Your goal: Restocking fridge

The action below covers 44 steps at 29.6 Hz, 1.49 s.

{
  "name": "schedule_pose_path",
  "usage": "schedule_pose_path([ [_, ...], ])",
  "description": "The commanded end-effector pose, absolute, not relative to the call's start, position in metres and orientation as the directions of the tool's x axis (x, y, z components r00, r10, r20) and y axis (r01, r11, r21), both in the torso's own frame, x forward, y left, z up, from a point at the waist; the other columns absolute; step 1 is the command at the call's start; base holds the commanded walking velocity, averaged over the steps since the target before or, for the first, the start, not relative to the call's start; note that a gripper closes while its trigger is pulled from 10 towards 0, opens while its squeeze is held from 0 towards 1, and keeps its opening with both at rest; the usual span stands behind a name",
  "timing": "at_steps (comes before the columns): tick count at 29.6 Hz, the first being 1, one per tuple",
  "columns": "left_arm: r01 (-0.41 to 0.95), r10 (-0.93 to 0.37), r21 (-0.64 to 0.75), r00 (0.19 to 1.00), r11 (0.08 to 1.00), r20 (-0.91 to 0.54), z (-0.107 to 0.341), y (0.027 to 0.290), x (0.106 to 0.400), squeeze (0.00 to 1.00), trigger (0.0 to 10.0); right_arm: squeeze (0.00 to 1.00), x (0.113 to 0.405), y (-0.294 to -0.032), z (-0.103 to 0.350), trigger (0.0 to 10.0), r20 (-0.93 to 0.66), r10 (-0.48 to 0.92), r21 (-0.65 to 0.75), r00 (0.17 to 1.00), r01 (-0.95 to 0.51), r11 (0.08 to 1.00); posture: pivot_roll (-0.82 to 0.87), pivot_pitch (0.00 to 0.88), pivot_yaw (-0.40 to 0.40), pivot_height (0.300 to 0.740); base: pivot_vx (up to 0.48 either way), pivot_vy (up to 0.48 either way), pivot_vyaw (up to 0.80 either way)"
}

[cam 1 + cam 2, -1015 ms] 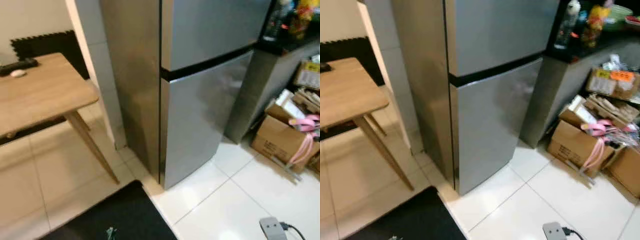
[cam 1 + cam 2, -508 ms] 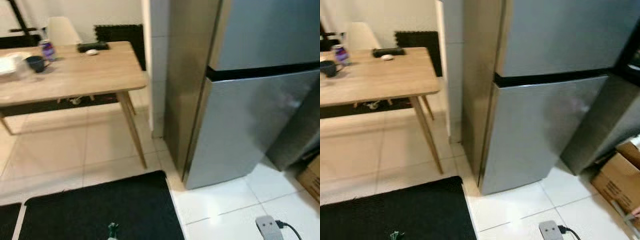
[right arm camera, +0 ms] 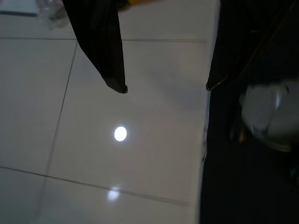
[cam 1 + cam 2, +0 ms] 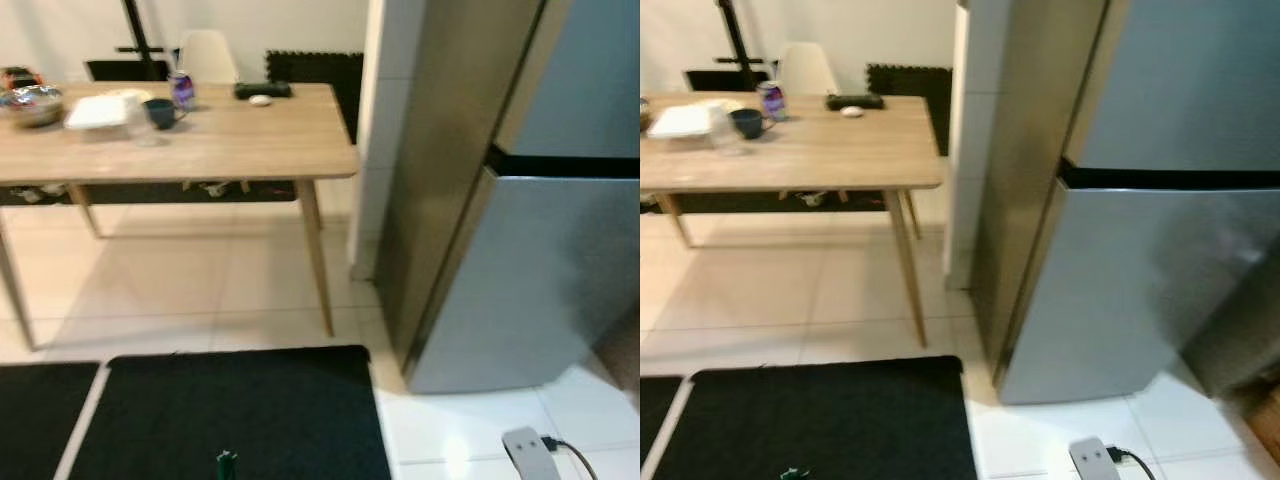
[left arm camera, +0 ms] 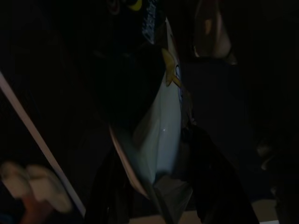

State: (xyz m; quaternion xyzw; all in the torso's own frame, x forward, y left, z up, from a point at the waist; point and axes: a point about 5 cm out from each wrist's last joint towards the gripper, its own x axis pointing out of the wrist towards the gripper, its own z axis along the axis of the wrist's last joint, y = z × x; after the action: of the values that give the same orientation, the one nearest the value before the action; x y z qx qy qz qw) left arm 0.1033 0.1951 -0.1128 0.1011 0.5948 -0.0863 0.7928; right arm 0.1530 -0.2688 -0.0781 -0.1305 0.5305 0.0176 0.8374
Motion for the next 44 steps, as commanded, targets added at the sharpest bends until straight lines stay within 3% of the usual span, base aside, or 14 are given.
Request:
schedule_pose_path([
  [1,0.273,-0.062,0.045,0.371,0.961,-0.927,-0.1065,0.1833,0.1285,0.00,10.0,0.00,0.1536,-0.2700,-0.0775,10.0,-0.886,-0.125,-0.216,0.446,-0.160,0.963,-0.08,0.000,-0.039,0.740,0.000,0.000,0.77],
  [28,0.259,-0.071,0.030,0.372,0.965,-0.926,-0.1067,0.1799,0.1292,0.00,10.0,0.00,0.1518,-0.2696,-0.0788,10.0,-0.887,-0.147,-0.238,0.439,-0.159,0.958,-0.08,0.000,-0.044,0.740,0.000,-0.406,0.00],
  [44,0.226,-0.077,0.017,0.402,0.974,-0.913,-0.1045,0.1800,0.1350,0.00,10.0,0.00,0.1510,-0.2697,-0.0790,10.0,-0.885,-0.151,-0.240,0.440,-0.152,0.959,-0.09,0.000,-0.042,0.740,0.017,0.000,0.00],
])
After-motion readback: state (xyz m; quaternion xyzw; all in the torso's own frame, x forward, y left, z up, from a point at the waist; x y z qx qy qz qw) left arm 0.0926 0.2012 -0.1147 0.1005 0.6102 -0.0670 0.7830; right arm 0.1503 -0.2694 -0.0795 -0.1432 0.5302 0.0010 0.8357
